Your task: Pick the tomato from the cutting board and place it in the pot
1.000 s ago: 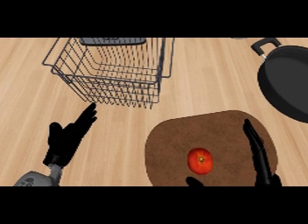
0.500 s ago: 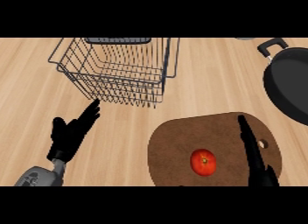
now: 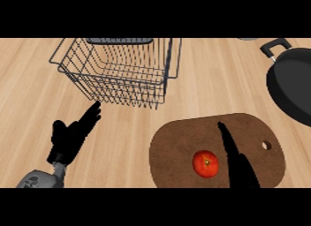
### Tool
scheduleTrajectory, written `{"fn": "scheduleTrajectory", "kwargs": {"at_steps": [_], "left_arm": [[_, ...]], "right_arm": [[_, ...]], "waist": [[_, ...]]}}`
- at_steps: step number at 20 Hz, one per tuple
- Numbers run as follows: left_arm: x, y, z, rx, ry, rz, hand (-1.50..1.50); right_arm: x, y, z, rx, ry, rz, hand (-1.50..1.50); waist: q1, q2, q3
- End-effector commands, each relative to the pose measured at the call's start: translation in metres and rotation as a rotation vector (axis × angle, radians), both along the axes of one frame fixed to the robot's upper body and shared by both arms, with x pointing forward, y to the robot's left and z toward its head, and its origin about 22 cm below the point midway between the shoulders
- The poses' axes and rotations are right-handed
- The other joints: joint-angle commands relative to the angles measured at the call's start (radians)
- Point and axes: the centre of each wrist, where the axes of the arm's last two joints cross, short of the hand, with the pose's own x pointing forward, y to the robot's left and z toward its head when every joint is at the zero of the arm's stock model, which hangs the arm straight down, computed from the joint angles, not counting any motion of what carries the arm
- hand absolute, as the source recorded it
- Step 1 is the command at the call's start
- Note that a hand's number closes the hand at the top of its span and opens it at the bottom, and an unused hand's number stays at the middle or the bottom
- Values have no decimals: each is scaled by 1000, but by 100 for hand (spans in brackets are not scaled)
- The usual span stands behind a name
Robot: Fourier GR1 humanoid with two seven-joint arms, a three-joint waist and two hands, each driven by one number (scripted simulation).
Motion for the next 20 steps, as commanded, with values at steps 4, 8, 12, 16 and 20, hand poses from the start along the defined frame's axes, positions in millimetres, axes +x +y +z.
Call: {"fn": "scheduleTrajectory", "kwargs": {"at_steps": [4,8,12,16,20], "left_arm": [[-10,12,-10,-18,8,-11,0],[0,-6,-14,-4,1,1,0],[-18,6,-14,6,18,-10,0],[3,-6,1,1,-22,28,0],[-4,-2,-4,-16,24,2,0]], "right_arm": [[-10,-27,-34,-40,-46,-36,-150],[-14,-35,-46,9,-86,-44,-150],[-13,-40,-50,124,-112,-6,-150],[-25,-37,-62,239,-153,5,-150],[-20,-41,-73,328,-180,-7,-150]], "waist": [[-4,-2,0],[-6,-1,0],[0,-2,1],[-5,-2,1],[-4,-2,1]]}}
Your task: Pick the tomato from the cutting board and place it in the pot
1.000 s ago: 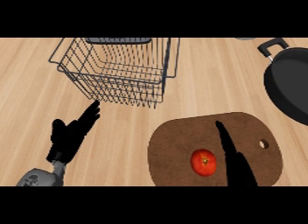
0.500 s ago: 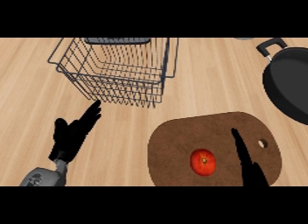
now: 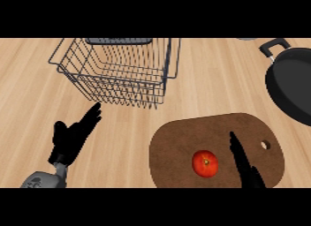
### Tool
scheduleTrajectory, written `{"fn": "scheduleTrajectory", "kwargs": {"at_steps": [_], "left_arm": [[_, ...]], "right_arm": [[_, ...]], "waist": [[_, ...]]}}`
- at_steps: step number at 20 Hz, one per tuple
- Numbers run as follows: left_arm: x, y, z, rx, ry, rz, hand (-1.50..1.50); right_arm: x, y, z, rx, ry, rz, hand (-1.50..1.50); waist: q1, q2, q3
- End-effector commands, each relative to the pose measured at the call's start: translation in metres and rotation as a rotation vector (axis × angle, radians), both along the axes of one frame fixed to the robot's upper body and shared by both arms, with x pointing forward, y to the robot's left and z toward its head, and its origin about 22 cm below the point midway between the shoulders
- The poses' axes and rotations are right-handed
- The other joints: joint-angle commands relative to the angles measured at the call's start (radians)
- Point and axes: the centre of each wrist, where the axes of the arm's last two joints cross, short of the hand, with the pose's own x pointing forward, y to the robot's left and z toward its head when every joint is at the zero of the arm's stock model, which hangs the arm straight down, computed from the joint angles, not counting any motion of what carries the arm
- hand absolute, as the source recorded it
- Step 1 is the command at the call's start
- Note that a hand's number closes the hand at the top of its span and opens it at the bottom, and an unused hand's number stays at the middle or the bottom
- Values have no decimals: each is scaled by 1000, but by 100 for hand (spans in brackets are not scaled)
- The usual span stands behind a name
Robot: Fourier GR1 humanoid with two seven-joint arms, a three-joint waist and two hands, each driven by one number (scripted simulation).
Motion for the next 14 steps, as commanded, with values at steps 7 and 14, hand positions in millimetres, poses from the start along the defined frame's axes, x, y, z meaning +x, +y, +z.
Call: {"fn": "scheduleTrajectory", "kwargs": {"at_steps": [7,14], "left_arm": [[-3,13,-8,10,1,-2,0],[3,6,6,22,-21,-17,0]], "right_arm": [[8,-6,-62,169,11,-38,-150],[13,17,-77,16,-27,91,150]], "waist": [[1,1,0],[9,0,-1]]}}
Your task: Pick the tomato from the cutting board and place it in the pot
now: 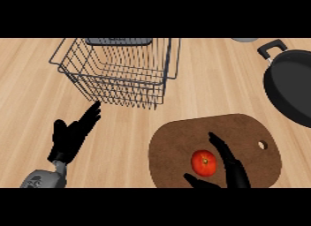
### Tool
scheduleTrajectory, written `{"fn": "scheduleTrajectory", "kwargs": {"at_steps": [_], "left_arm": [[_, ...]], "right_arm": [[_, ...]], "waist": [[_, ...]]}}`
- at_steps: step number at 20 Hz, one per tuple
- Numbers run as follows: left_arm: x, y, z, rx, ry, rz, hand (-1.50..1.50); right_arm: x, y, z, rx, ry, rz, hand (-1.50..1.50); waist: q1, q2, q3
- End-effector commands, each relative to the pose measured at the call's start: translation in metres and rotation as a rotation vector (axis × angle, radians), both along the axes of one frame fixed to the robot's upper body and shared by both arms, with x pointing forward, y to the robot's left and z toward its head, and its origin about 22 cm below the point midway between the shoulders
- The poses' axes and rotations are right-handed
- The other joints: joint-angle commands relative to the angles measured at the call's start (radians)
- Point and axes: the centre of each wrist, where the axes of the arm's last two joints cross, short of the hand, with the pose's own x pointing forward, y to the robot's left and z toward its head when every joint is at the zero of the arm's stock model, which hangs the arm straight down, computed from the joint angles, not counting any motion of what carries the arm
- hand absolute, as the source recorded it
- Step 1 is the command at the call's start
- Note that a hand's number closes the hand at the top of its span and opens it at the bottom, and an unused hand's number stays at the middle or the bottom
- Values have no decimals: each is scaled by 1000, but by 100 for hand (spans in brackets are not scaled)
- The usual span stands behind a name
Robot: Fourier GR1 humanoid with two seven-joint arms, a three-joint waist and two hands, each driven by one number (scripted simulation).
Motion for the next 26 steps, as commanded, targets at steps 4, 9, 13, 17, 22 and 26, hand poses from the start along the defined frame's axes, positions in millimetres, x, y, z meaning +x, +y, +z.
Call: {"fn": "scheduleTrajectory", "kwargs": {"at_steps": [4,9,13,17,22,26], "left_arm": [[6,-2,-5,-16,11,4,0],[5,-9,-9,-6,-5,-1,0],[-5,-6,-4,1,0,14,0],[-6,0,-2,-5,0,58,0],[-11,6,-7,-7,8,48,0],[-3,-9,7,-5,-9,-1,0]], "right_arm": [[3,18,-28,-7,-4,30,150],[-3,13,-46,76,-51,16,150],[-16,-104,-34,4,-131,-104,150],[-32,-210,-6,-118,-172,-267,150],[-60,-319,30,-176,-287,-427,150],[-91,-371,26,-194,-291,-454,150]], "waist": [[3,14,12],[2,15,13],[-12,12,14],[-63,7,20],[-27,12,19],[6,14,19]]}}
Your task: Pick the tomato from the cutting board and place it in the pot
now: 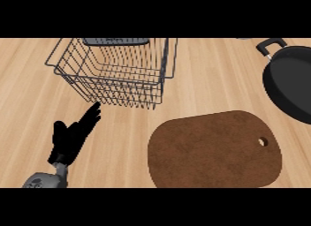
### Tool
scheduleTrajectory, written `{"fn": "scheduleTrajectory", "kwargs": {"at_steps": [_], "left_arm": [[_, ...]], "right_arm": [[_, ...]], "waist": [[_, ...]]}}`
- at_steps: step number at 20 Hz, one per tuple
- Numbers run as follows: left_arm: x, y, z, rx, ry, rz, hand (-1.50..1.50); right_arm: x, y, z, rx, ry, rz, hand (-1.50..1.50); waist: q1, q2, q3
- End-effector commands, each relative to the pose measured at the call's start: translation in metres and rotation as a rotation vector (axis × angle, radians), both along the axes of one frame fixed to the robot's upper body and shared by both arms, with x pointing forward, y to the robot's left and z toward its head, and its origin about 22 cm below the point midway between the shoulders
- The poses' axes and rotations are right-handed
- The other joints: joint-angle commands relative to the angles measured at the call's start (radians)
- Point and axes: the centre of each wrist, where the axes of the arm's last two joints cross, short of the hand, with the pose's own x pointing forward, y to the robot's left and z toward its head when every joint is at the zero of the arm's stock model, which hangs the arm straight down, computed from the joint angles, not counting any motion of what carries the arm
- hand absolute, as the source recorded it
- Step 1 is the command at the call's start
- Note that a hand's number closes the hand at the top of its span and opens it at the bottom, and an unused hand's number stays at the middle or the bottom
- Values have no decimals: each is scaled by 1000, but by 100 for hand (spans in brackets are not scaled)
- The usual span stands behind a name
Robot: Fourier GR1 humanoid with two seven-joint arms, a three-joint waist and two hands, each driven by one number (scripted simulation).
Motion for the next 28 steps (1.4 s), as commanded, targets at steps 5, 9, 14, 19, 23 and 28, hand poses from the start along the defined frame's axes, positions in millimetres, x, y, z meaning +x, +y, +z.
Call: {"fn": "scheduleTrajectory", "kwargs": {"at_steps": [5,9,14,19,23,28], "left_arm": [[14,14,0,-9,-8,-21,0],[17,0,7,-1,5,-32,0],[6,5,1,7,14,-26,0],[4,2,-10,21,1,-34,0],[17,6,6,4,11,-46,0],[3,-16,4,12,-18,-45,0]], "right_arm": [[-20,-87,38,-177,7,-58,150],[-14,-96,46,-297,1,-77,150],[19,-97,92,-444,12,-120,150],[55,-77,127,-476,59,-112,150],[92,-80,168,-539,106,-118,150],[140,-40,191,-594,199,-66,150]], "waist": [[20,5,-3],[20,4,-3],[18,3,-6],[15,3,-7],[27,5,-5],[39,5,-5]]}}
